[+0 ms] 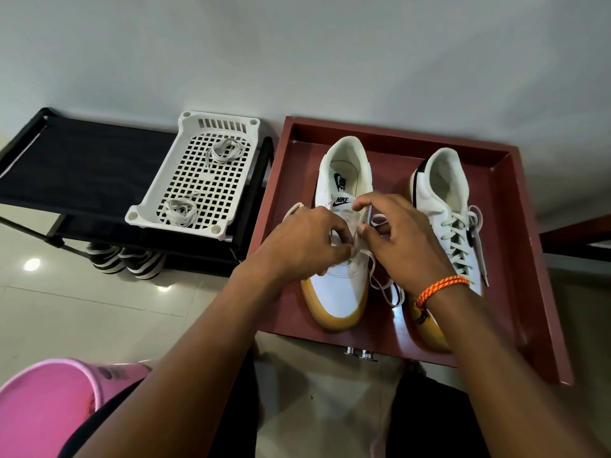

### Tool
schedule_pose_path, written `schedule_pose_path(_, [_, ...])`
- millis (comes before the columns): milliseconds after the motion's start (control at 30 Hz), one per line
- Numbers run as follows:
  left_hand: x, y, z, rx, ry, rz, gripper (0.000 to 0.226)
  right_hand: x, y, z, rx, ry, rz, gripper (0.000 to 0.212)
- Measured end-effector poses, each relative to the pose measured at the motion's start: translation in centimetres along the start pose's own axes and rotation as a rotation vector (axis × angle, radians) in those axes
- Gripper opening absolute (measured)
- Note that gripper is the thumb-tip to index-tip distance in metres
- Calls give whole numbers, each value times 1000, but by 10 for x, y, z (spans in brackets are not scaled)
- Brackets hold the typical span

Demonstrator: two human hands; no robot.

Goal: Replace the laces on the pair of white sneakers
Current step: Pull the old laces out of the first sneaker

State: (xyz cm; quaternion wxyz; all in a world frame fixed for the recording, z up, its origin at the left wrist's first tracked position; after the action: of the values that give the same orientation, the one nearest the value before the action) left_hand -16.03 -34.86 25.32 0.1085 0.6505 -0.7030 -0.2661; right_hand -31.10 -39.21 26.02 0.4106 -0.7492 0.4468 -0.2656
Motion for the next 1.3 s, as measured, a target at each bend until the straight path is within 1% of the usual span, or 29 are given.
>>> schedule_pose_path(133, [1,-1,1,-42,-23,-13,3,1,3,0,7,43,14,32])
schedule_pose_path(200, [2,-4,3,-52,-23,-17,5,2,4,-2,18,10,27,38])
schedule_pose_path(267, [1,-4,4,-80,-25,-16,7,1,6,-3,38,-51,45,48])
schedule_pose_path(367, [2,-7,5,-112,-12,-19,10,-1,8,0,65,-153,78,70])
schedule_pose_path(467, [3,-12,6,-183,13,-27,15,-2,8,6,59,-197,83,90])
schedule_pose_path(533, [4,-13,7,-236,11,-28,17,-1,9,7,51,-202,82,96])
schedule_pose_path(700, [2,-16,11,-403,-50,-45,13,-1,7,7,48,-179,64,94])
schedule_pose_path(833, [-1,-15,9,-516,-181,-46,6,-1,8,7,51,-169,61,94])
schedule_pose_path(933, [-3,-16,7,-574,-237,-110,10,-1,11,7,68,-167,60,93])
schedule_pose_path(1033, [-1,-12,6,-586,-232,-177,14,0,12,8,54,-163,60,94])
schedule_pose_path(1133, [-2,-13,5,-605,-201,-192,33,0,13,8,48,-154,58,94])
schedule_pose_path(1200, [-3,-18,3,-646,-143,-208,43,1,13,8,51,-134,60,93])
schedule_pose_path(1300, [0,-23,2,-622,-55,-221,40,1,12,8,51,-118,56,91])
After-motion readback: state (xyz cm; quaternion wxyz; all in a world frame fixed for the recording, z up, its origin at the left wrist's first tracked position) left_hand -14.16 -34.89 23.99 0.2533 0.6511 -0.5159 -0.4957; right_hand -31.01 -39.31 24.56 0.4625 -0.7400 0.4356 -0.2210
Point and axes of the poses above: each hand's wrist, its own x-axis towards the middle knuckle, its own z-axis out of the palm, y = z × x, the point moved 6 cm from there along x, towards the middle knuckle, and after that the axes turned 13 degrees about x, right-handed, at the moved point
